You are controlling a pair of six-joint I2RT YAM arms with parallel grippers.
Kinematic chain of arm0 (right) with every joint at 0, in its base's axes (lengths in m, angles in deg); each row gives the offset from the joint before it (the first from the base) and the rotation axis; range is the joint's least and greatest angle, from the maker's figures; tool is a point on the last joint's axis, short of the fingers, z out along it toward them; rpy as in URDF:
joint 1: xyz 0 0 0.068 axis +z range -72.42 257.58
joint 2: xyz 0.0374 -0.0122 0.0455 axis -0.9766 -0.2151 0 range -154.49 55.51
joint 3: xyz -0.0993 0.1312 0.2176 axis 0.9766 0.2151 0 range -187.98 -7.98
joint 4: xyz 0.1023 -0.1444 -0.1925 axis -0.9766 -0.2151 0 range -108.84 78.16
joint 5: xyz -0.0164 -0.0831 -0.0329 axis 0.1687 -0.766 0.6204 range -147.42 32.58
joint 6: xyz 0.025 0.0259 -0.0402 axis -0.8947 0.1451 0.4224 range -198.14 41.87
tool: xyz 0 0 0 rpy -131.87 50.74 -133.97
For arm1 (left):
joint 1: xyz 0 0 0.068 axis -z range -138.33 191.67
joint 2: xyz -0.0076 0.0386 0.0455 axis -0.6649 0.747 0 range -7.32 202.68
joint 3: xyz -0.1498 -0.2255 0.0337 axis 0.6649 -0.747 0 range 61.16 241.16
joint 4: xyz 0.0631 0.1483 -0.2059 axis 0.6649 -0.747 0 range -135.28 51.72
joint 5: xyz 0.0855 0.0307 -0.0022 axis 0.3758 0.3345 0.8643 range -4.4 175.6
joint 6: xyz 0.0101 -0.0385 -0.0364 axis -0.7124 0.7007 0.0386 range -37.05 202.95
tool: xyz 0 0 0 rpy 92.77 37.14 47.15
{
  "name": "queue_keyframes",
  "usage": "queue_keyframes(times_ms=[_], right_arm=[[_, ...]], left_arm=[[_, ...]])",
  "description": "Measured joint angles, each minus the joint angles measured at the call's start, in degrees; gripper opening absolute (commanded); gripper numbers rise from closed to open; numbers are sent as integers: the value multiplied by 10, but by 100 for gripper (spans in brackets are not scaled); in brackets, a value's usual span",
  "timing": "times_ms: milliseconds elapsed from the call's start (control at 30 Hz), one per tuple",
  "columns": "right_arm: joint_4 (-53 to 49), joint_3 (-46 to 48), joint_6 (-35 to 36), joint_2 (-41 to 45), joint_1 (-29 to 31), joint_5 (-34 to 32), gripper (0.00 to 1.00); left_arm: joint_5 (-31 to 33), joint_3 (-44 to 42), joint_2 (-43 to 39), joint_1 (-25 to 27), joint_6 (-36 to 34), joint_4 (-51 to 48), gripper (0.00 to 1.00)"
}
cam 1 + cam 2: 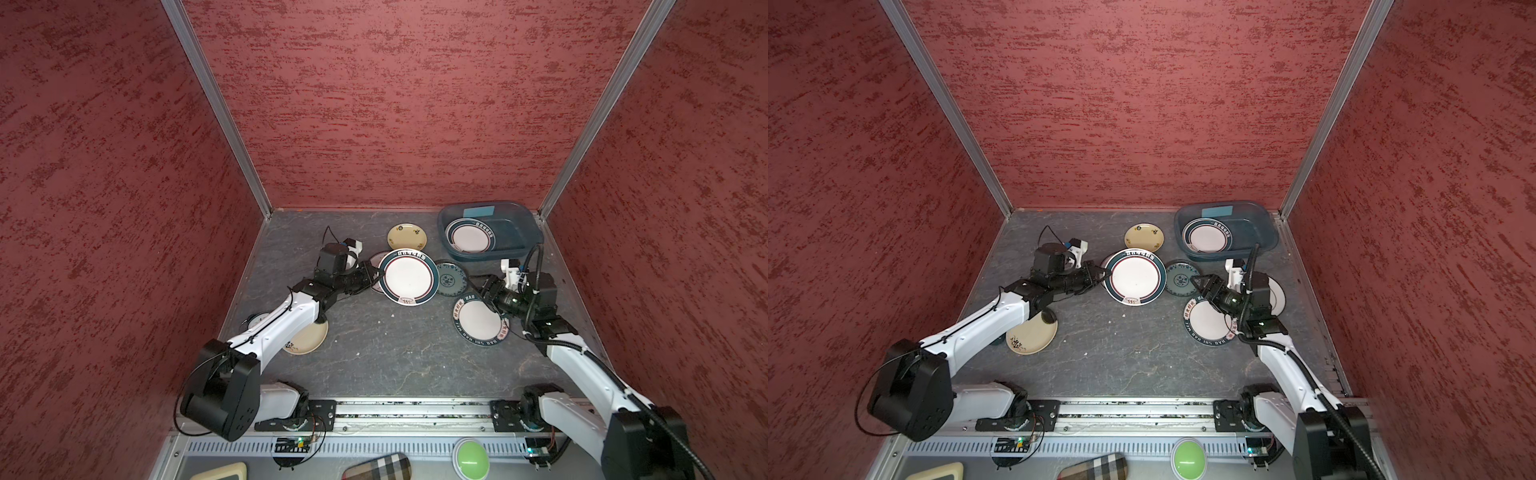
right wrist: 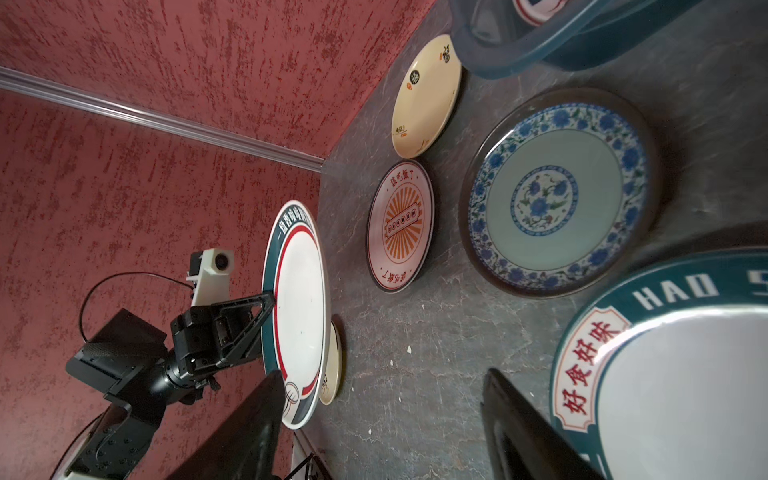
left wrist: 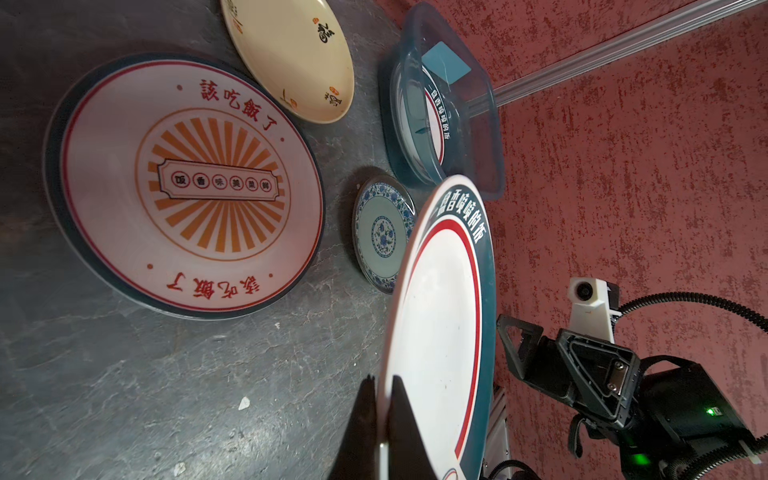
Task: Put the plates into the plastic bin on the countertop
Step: 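Grasp the green-rimmed plate rim with left gripper and tilt it up, then lift the plate with left gripper toward right gripper while right gripper approaches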
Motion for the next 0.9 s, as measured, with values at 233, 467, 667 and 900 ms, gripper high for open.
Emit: queue_keyframes(times_ms=[233,467,667,900], right_arm=[[47,-42,-11,-87,57,-25,65],[82,-63,-16,-140,82,-35,48],[98,-75,-16,-165,92,-37,27],[108,-79,-20,-176,94,-43,2]], left_arm=[[-15,17,35,20,2,17,0],[-21,32,35,33,2,23,0],[-21,34,40,35,2,25,0],[-21,42,64,36,0,23,4]])
